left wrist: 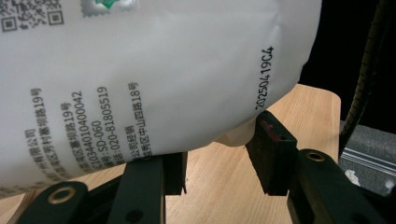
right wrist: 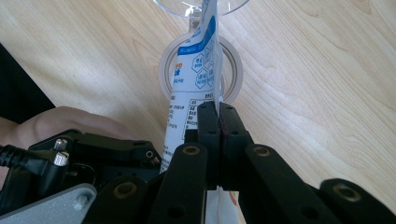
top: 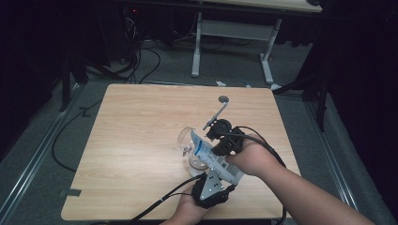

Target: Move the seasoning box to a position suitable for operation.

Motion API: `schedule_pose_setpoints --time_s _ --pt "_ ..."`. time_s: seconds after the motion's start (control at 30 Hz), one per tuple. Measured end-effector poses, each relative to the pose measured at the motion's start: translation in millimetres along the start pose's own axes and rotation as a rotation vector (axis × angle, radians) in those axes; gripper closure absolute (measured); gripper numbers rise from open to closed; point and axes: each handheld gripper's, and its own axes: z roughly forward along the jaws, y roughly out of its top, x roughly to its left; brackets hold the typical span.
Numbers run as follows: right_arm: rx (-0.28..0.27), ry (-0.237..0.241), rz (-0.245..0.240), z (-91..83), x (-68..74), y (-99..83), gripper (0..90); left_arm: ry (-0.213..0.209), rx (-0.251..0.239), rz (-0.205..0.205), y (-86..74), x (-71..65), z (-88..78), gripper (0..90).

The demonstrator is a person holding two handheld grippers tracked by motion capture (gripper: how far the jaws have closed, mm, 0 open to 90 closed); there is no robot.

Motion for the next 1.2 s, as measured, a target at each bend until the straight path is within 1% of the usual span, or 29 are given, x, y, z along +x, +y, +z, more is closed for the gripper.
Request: schedule_pose_setpoints --time_s 0.73,1.0,1.2 --pt "-0.007 0.001 -0.007 1.0 0.9 1.5 89.7 0.0 -0.009 -0.002 0.6 -0.1 -0.4 60.4" --pt "0.002 -0.001 -0.009 1.4 1.1 1.2 89.8 -0.003 -0.006 0.002 0.3 -0.7 -0.5 60.4" --pt "-0.004 0.002 -0.009 1.1 1.3 1.3 89.7 -0.001 -0.006 0.002 1.0 -0.4 -0.9 60.4"
